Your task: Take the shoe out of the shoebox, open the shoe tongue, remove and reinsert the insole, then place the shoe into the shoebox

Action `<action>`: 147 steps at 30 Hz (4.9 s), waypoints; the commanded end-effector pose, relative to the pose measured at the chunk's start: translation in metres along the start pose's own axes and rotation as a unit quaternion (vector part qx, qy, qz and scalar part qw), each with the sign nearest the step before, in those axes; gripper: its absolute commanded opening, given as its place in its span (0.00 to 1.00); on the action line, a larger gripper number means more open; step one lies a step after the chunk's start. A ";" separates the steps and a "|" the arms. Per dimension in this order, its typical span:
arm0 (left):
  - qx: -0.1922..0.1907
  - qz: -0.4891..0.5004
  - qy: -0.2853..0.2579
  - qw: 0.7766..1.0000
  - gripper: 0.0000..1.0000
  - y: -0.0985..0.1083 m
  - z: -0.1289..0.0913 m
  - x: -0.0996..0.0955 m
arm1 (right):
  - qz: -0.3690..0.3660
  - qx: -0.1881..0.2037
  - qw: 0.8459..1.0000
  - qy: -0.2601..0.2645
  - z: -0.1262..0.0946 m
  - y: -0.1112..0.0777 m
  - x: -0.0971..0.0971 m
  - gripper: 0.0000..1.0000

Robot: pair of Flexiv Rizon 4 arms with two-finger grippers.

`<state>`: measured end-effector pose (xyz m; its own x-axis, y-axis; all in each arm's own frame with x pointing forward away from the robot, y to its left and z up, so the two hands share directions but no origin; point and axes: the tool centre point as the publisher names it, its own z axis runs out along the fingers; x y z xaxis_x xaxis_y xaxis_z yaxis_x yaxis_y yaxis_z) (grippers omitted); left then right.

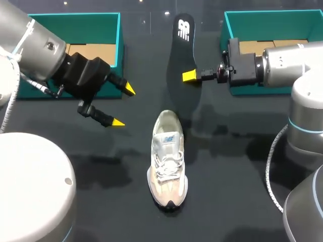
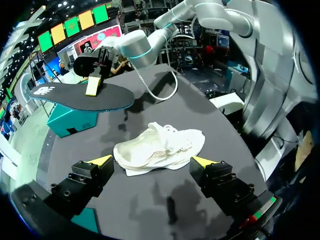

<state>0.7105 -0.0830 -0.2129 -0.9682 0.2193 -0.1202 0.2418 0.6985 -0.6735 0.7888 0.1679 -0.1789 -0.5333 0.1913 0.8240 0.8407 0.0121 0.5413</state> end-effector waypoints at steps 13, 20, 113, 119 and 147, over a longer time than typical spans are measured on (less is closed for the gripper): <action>-0.116 -0.140 0.044 0.982 1.00 0.028 0.047 -0.003 | -0.047 -0.032 0.997 0.045 0.028 -0.006 -0.026 0.00; -0.116 -0.140 0.044 0.982 1.00 0.028 0.047 -0.003 | -0.047 -0.032 0.997 0.045 0.028 -0.006 -0.026 0.00; -0.102 -0.055 -0.028 0.993 1.00 0.078 0.128 -0.029 | -0.177 -0.084 0.977 0.086 0.059 -0.037 -0.086 0.00; -0.102 -0.055 -0.028 0.993 1.00 0.078 0.128 -0.029 | -0.181 -0.086 0.977 0.075 0.059 -0.037 -0.089 0.00; -0.102 -0.055 -0.028 0.993 1.00 0.078 0.128 -0.029 | -0.218 -0.114 0.968 0.059 0.064 -0.052 -0.093 0.00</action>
<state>0.7499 -0.1216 -0.3542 -0.9902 0.0995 -0.0984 0.1366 0.8404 -0.5245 0.8068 0.2095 -0.2934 -0.8505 0.0917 0.5179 0.5032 -0.1445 0.8520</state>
